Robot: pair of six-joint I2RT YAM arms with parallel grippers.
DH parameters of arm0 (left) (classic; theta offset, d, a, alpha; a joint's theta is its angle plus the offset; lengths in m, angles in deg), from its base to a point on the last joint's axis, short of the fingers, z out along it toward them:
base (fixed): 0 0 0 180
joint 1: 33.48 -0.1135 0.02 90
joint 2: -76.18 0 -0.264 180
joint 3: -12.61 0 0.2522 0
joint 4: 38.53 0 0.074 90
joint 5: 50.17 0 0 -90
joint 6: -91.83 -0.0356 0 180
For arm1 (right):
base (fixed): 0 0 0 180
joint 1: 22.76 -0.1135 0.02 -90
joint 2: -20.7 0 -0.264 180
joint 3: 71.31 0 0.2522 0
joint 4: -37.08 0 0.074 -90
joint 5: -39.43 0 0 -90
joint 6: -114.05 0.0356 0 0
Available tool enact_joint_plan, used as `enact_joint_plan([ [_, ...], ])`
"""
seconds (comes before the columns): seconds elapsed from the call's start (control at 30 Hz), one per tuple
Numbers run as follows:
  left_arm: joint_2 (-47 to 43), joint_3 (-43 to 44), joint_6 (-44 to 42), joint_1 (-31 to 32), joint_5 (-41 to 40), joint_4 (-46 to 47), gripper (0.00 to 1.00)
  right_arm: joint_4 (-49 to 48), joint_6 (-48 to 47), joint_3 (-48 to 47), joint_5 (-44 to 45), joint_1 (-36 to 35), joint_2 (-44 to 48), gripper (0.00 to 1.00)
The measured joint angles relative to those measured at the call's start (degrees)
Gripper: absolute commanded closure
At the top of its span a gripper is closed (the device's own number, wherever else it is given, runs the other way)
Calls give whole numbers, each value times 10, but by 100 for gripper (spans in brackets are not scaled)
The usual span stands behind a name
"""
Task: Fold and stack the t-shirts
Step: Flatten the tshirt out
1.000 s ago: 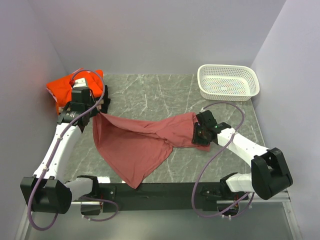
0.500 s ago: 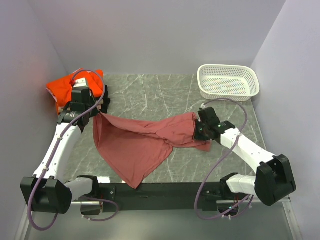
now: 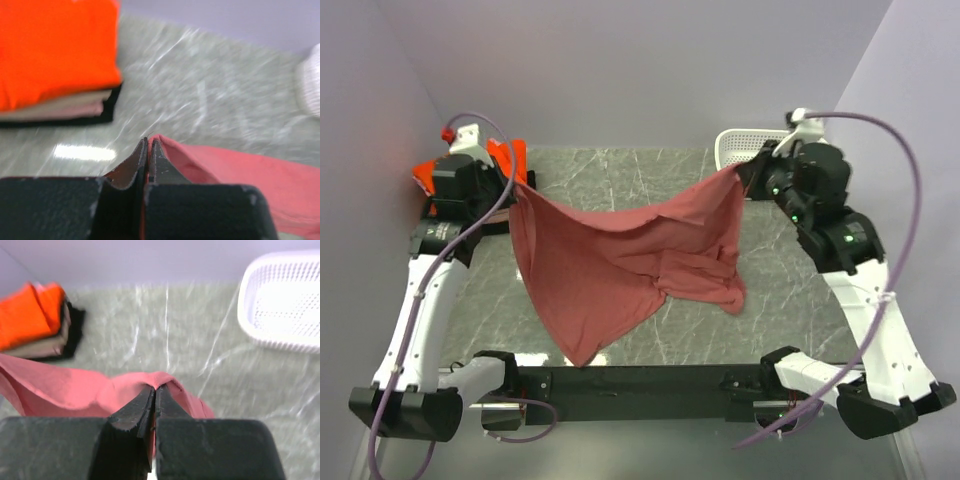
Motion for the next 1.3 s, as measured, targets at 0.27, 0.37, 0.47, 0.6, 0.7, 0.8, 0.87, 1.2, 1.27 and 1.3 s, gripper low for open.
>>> enact_joint_plan([
  [0.27,-59,184,0,0,113,-31,100,97,-44,-221,35,1,6,100],
  [0.37,-75,254,1,0,158,-50,99,134,-55,-320,38,1,11,100],
  [0.47,-84,318,1,0,198,-78,99,153,-61,-395,38,1,29,100],
  [0.6,-96,398,3,0,238,-121,99,168,-67,-447,38,1,76,100],
  [0.7,-99,456,10,0,265,-139,99,167,-71,-482,38,1,116,100],
  [0.8,-110,482,23,0,294,-138,99,162,-71,-498,36,1,145,100],
  [0.87,-121,475,33,0,310,-128,99,157,-73,-499,36,1,157,100],
  [1.2,-22,331,47,0,316,-76,100,104,-105,-371,92,1,71,100],
  [1.27,36,325,43,0,299,-76,99,85,-107,-348,92,8,15,100],
  [1.3,75,324,39,0,286,-76,99,79,-106,-342,88,18,-16,100],
])
